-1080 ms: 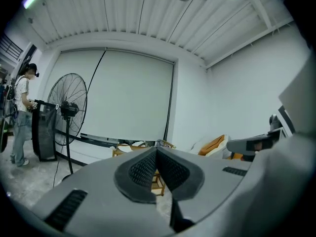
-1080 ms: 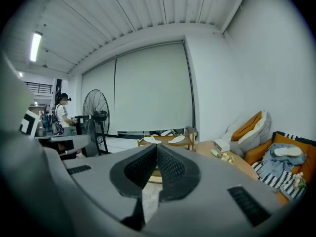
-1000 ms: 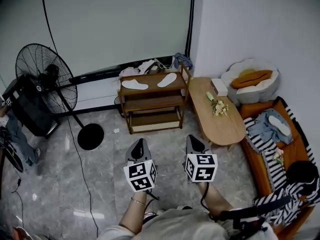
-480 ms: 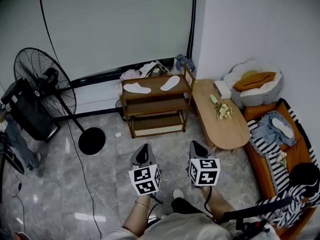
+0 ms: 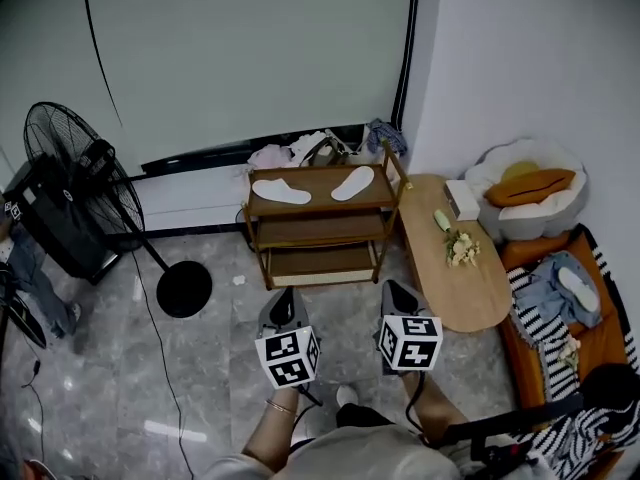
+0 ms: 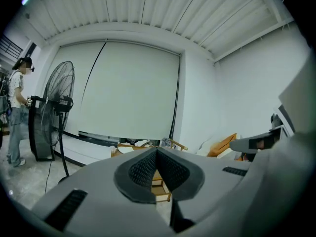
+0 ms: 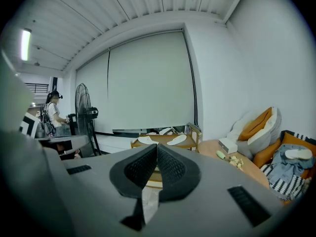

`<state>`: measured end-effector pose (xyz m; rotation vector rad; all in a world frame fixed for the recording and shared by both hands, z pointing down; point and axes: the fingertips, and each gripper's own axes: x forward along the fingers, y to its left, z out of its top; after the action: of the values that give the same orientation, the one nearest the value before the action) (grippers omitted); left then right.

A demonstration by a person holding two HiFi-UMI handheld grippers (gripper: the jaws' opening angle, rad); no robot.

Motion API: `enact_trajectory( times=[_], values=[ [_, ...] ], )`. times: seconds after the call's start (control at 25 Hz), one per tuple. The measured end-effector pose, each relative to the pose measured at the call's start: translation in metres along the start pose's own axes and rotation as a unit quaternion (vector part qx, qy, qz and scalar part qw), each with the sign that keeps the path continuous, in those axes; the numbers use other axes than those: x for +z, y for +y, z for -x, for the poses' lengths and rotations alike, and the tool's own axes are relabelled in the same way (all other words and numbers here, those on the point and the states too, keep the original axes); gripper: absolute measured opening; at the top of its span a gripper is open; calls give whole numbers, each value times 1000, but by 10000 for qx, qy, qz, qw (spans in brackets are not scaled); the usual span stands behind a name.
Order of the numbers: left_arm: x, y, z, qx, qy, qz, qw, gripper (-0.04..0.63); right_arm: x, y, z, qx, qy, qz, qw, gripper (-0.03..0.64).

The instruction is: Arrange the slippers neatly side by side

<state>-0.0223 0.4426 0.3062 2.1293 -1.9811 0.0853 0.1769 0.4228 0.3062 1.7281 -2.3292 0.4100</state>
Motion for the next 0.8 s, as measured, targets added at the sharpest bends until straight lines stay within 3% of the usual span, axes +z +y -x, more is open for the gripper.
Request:
enact_trajectory(
  times=[0.8],
  values=[
    [28, -2, -163, 293, 91, -295, 9991, 8, 53, -64, -150, 241, 87, -69, 9996, 34]
  ],
)
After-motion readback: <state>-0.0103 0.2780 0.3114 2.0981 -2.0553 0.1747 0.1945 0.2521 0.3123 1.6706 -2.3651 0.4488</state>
